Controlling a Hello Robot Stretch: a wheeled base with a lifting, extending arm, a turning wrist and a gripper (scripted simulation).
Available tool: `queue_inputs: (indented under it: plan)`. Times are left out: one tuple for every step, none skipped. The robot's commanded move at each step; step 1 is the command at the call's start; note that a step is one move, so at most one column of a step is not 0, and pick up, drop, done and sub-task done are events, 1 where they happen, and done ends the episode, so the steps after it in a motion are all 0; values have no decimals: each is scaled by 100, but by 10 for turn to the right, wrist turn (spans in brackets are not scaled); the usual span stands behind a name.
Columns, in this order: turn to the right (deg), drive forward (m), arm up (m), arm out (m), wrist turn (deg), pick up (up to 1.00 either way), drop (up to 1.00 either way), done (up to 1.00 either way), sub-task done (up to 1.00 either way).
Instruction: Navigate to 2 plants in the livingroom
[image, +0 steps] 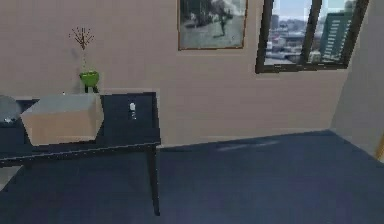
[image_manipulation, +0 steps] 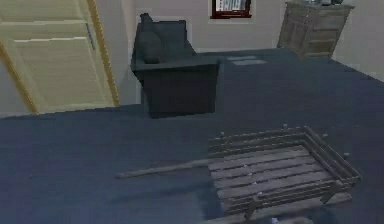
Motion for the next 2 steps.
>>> queue_inputs:
  plan:
    - [90,0,0,0,0,0,0,0,0]
    - [0,80,0,0,0,0,0,0,0]
